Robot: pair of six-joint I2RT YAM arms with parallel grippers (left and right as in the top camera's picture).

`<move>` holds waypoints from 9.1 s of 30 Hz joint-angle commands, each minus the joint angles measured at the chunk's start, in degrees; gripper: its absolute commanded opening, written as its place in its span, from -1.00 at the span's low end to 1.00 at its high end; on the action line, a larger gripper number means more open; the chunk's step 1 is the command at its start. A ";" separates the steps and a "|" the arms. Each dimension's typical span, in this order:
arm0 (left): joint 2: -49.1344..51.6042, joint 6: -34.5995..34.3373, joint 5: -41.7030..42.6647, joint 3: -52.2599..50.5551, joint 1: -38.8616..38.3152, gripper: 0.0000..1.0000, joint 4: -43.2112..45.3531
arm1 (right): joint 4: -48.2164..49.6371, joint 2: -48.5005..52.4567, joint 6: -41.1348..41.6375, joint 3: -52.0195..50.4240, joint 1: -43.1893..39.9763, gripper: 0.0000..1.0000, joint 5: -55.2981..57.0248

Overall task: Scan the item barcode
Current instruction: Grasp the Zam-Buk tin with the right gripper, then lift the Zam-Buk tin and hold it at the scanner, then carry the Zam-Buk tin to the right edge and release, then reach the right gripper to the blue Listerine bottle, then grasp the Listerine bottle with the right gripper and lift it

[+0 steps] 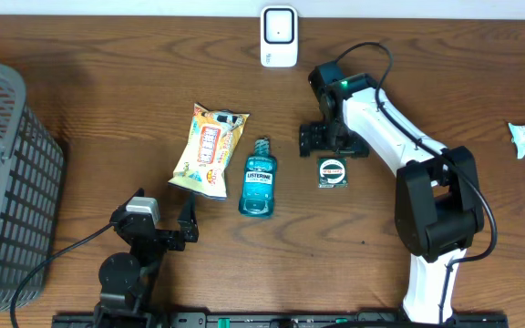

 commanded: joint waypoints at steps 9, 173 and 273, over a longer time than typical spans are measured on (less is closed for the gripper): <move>-0.02 0.57 0.33 -0.90 0.24 0.96 -1.46 | -2.71 -1.03 -6.67 -4.11 -0.24 0.81 -2.47; -0.02 0.57 0.33 -0.90 0.24 0.96 -1.46 | 10.12 -12.15 2.36 26.45 -34.12 0.99 -30.47; -0.02 0.57 0.33 -0.90 0.24 0.95 -1.46 | -17.66 24.74 -15.21 30.95 12.04 -0.07 3.69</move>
